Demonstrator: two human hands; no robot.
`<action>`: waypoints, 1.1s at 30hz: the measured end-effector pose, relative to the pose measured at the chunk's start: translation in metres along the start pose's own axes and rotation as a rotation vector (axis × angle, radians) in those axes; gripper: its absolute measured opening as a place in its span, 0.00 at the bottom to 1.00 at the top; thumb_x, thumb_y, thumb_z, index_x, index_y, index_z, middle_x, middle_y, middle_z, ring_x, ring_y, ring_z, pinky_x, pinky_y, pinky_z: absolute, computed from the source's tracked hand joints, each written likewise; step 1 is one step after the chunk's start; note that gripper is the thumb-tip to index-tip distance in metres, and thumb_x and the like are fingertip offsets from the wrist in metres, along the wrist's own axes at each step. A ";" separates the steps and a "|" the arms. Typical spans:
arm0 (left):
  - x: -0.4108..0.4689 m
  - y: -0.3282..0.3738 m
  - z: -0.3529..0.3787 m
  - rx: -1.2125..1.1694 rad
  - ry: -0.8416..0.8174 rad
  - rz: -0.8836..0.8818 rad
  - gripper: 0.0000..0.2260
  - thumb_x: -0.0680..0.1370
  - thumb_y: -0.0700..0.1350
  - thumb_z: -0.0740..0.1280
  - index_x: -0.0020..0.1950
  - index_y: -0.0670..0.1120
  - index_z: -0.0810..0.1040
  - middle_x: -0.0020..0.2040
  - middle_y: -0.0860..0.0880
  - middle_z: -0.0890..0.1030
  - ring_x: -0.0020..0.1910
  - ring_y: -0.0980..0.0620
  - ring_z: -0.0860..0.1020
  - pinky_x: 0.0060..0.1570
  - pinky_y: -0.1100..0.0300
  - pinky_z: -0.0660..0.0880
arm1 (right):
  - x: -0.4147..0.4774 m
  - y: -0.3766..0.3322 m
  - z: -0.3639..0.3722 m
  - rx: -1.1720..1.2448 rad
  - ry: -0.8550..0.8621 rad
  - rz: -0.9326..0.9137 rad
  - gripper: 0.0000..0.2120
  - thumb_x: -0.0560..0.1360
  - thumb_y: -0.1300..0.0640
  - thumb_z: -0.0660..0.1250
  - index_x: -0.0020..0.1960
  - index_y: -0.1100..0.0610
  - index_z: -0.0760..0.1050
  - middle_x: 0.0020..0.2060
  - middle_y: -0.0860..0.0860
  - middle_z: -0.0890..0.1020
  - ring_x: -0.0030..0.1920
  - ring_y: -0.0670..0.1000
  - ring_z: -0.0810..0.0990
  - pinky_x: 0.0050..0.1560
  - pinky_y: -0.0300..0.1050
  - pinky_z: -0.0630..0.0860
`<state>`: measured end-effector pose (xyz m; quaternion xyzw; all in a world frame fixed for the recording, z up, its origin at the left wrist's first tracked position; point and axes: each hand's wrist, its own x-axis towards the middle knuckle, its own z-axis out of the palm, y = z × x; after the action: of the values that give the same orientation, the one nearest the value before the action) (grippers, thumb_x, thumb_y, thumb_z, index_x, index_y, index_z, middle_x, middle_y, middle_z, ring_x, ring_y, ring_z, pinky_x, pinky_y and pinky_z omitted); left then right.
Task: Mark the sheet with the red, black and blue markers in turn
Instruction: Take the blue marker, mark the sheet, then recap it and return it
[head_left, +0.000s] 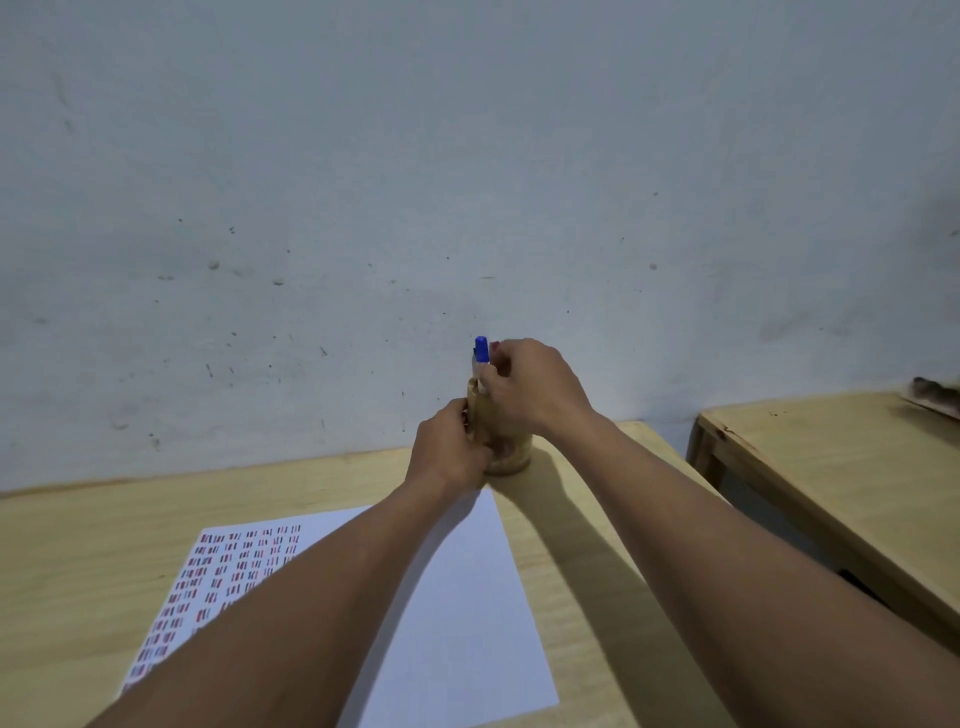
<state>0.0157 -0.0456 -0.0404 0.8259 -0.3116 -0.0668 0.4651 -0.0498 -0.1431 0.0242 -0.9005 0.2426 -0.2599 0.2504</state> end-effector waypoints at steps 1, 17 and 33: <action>0.000 0.000 0.000 0.004 -0.001 -0.001 0.21 0.69 0.44 0.77 0.60 0.47 0.77 0.54 0.51 0.83 0.51 0.50 0.80 0.46 0.59 0.77 | -0.001 -0.002 -0.002 0.028 0.027 -0.014 0.11 0.79 0.50 0.63 0.47 0.56 0.79 0.43 0.50 0.84 0.44 0.55 0.82 0.45 0.49 0.78; -0.050 0.020 -0.104 -0.137 0.313 0.055 0.16 0.81 0.43 0.63 0.69 0.47 0.76 0.60 0.48 0.82 0.50 0.55 0.78 0.40 0.73 0.68 | -0.037 -0.082 -0.042 -0.064 0.110 -0.330 0.10 0.81 0.53 0.62 0.59 0.55 0.75 0.48 0.52 0.83 0.44 0.56 0.80 0.46 0.52 0.78; -0.105 0.011 -0.179 -0.447 0.277 0.103 0.07 0.79 0.35 0.68 0.50 0.42 0.85 0.46 0.43 0.87 0.46 0.49 0.86 0.50 0.53 0.83 | -0.104 -0.125 -0.010 -0.064 0.093 -0.309 0.11 0.81 0.51 0.65 0.62 0.52 0.77 0.54 0.50 0.79 0.47 0.52 0.81 0.47 0.49 0.75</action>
<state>-0.0014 0.1409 0.0496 0.6869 -0.2641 0.0035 0.6771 -0.0950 0.0077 0.0680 -0.9216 0.1209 -0.3287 0.1671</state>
